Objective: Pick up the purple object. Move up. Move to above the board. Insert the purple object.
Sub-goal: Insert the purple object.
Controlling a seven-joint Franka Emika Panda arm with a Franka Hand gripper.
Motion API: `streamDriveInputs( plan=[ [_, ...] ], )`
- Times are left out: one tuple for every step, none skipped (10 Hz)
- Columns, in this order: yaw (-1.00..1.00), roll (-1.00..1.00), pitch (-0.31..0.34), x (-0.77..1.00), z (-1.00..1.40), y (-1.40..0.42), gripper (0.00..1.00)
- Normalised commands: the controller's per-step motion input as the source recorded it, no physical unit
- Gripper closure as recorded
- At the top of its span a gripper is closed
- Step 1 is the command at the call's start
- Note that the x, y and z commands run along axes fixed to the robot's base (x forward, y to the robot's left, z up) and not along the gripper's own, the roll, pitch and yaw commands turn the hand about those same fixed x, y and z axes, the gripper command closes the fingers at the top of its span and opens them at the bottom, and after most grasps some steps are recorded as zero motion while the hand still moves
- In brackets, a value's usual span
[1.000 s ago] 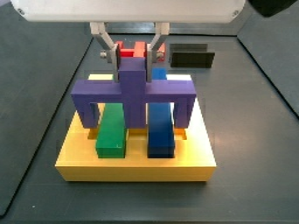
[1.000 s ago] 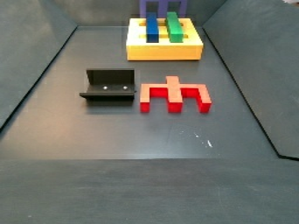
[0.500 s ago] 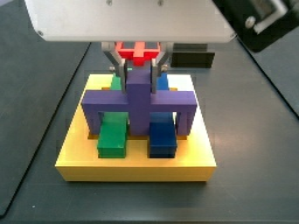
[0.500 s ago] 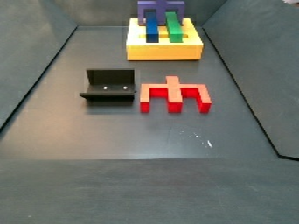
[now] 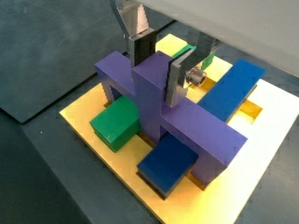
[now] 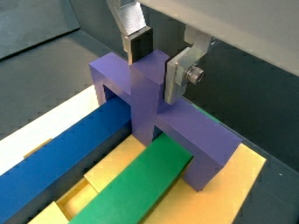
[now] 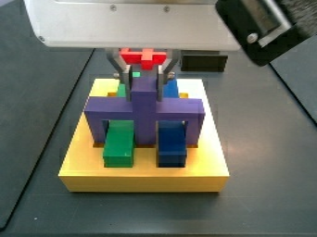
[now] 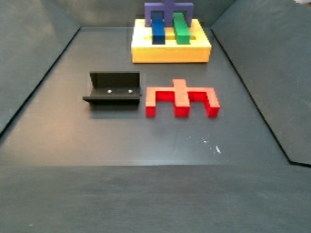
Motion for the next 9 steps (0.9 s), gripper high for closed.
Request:
streamDriveInputs(
  plan=[
    [0.0, 0.11, 0.0, 0.0, -0.03, -0.06, 1.0],
    [0.0, 0.12, 0.0, -0.01, -0.05, -0.08, 1.0],
    [0.0, 0.17, -0.029, 0.0, -0.09, -0.15, 1.0],
    [0.0, 0.19, -0.047, 0.0, -0.16, -0.17, 1.0],
    [0.0, 0.19, -0.051, 0.01, -0.18, -0.13, 1.0],
    [0.0, 0.18, 0.0, 0.11, -0.07, 0.0, 1.0],
    [0.0, 0.16, 0.0, 0.17, 0.0, 0.03, 1.0],
    [0.0, 0.18, 0.0, 0.19, 0.0, 0.01, 1.0],
    [0.03, 0.18, -0.003, 0.19, -0.1, 0.0, 1.0]
  ],
)
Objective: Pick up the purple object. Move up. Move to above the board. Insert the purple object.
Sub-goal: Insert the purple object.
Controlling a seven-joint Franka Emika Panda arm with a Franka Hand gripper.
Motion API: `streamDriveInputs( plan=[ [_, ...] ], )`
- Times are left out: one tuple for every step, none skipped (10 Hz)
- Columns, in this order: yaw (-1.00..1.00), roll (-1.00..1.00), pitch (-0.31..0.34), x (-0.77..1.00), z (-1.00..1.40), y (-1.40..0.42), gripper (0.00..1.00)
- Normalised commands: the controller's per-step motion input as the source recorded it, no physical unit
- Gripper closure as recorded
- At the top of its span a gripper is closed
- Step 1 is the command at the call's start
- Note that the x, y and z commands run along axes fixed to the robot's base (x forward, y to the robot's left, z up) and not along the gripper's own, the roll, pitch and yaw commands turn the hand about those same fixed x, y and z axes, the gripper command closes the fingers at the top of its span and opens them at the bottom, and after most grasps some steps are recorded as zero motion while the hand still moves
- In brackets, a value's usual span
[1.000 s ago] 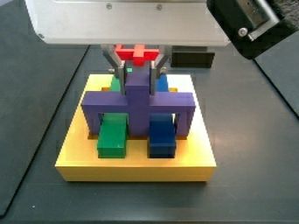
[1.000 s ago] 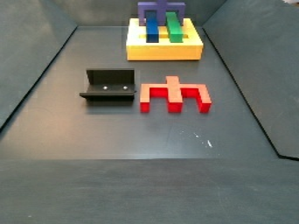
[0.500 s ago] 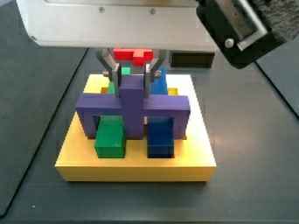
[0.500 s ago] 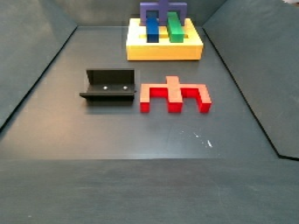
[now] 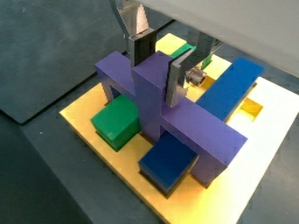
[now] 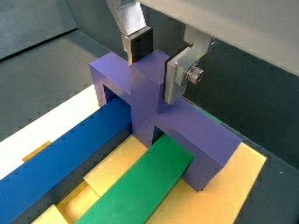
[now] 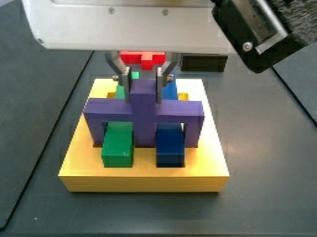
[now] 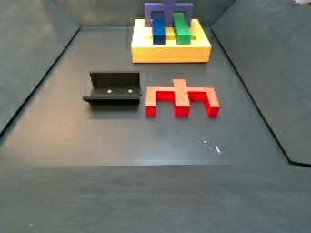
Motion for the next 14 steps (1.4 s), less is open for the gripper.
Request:
streamDriveInputs(
  plan=[
    [0.01, 0.16, -0.086, 0.06, -0.26, 0.0, 1.0],
    [0.0, 0.18, -0.093, 0.0, -0.3, 0.0, 1.0],
    [0.0, 0.12, -0.117, -0.03, -0.31, -0.03, 1.0],
    [0.0, 0.11, -0.147, -0.17, -0.33, -0.05, 1.0],
    [0.06, 0.15, -0.217, -0.37, -0.34, -0.1, 1.0],
    [0.2, 0.23, -0.169, -0.07, -0.28, -0.13, 1.0],
    [0.2, 0.31, -0.13, 0.03, -0.21, -0.11, 1.0],
    [0.15, 0.31, -0.093, 0.05, -0.19, -0.07, 1.0],
    [0.01, 0.12, -0.099, 0.19, -0.43, 0.0, 1.0],
    [0.0, -0.01, -0.111, 0.1, -0.45, 0.0, 1.0],
    [-0.07, -0.09, -0.033, 0.0, -0.12, 0.0, 1.0],
    [-0.05, -0.05, 0.0, 0.0, 0.0, 0.0, 1.0],
    [-0.1, -0.22, 0.0, 0.03, -0.1, 0.0, 1.0],
    [-0.06, -0.34, -0.001, 0.02, -0.11, 0.0, 1.0]
  ],
)
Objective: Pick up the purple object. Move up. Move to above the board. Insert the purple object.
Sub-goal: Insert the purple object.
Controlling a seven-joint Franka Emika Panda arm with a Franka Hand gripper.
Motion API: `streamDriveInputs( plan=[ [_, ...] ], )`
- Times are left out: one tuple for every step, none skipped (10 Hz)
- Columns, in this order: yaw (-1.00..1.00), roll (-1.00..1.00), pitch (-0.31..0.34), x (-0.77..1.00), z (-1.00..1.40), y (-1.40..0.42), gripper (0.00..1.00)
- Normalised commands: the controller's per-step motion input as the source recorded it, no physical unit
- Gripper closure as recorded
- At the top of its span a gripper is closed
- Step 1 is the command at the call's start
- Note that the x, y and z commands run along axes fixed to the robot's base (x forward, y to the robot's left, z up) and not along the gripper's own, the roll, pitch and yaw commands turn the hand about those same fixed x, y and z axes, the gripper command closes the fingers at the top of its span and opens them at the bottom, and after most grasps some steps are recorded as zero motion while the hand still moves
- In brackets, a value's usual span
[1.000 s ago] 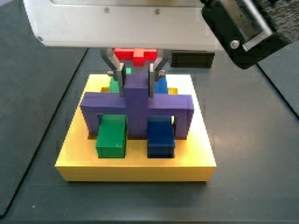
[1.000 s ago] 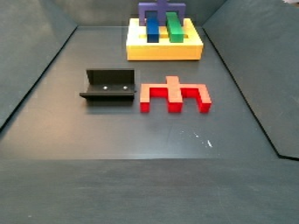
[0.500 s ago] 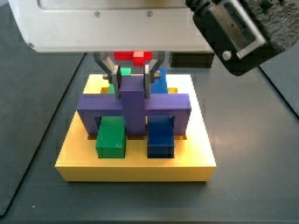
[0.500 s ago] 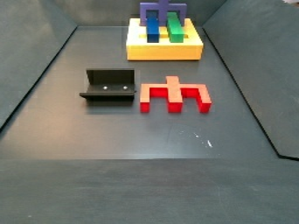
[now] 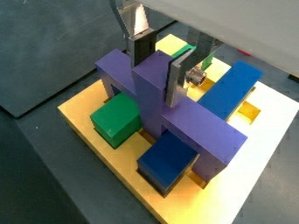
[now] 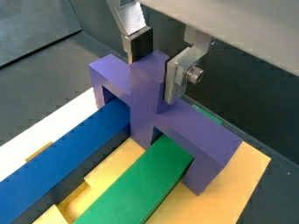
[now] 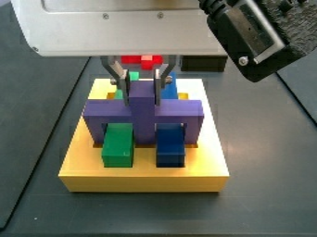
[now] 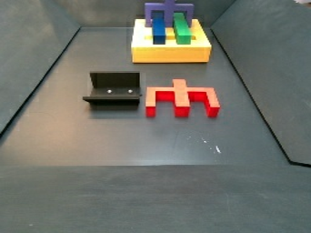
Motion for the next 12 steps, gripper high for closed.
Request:
streamDriveInputs(
  plan=[
    [-0.05, -0.36, -0.01, 0.0, -0.11, 0.0, 1.0],
    [-0.02, -0.38, -0.007, 0.03, -0.1, 0.0, 1.0],
    [-0.02, -0.42, 0.0, 0.06, -0.03, 0.0, 1.0],
    [-0.02, -0.47, 0.0, 0.06, 0.0, 0.0, 1.0],
    [-0.02, -0.39, 0.0, 0.11, 0.04, 0.0, 1.0],
    [0.0, -0.25, 0.011, 0.13, 0.0, 0.0, 1.0],
    [0.0, -0.28, 0.0, 0.08, 0.0, 0.03, 1.0],
    [0.0, -0.32, 0.0, 0.05, 0.0, 0.05, 1.0],
    [0.0, -0.31, -0.026, 0.0, -0.15, 0.1, 1.0],
    [0.03, -0.22, -0.123, 0.0, -0.28, 0.12, 1.0],
    [0.06, -0.18, -0.17, -0.04, -0.32, 0.13, 1.0],
    [0.1, -0.17, -0.223, 0.0, -0.4, 0.07, 1.0]
  ],
)
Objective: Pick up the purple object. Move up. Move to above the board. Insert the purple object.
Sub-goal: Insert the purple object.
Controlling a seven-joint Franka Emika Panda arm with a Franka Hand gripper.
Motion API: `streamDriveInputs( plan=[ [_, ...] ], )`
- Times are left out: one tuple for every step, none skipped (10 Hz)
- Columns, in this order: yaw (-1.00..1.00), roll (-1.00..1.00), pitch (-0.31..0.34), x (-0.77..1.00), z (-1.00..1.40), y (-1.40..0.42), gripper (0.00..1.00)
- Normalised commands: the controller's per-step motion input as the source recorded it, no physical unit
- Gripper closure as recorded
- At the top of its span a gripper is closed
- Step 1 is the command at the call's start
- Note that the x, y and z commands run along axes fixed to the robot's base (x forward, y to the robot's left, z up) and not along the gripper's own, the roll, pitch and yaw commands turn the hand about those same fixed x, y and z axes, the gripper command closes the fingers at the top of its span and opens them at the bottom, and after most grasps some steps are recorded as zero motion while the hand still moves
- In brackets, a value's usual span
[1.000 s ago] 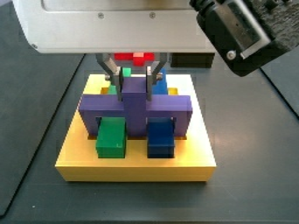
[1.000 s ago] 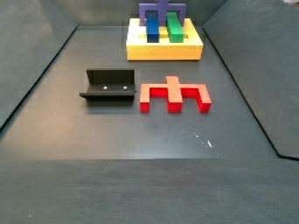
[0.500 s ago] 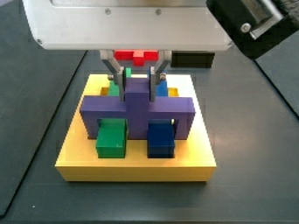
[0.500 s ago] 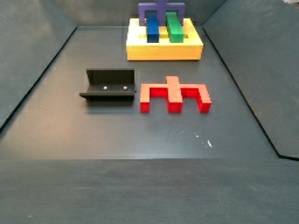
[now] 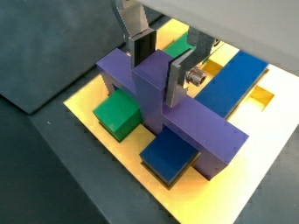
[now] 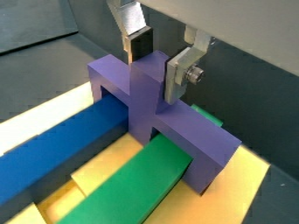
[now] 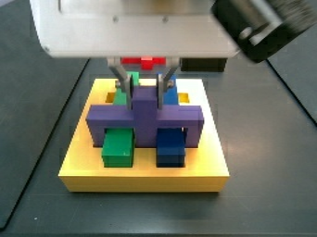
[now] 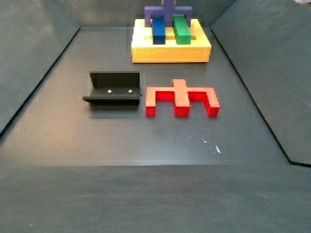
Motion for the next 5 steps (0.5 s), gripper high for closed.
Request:
streamDriveInputs(
  plan=[
    [0.16, -0.04, -0.263, -0.04, -0.49, 0.0, 1.0],
    [0.15, -0.05, -0.276, -0.04, -0.67, 0.0, 1.0],
    [0.12, -0.06, -0.251, -0.07, -0.7, 0.0, 1.0],
    [0.0, -0.02, 0.0, 0.0, -0.37, 0.0, 1.0],
    [0.0, 0.0, 0.0, 0.0, 0.0, 0.0, 1.0]
  ],
)
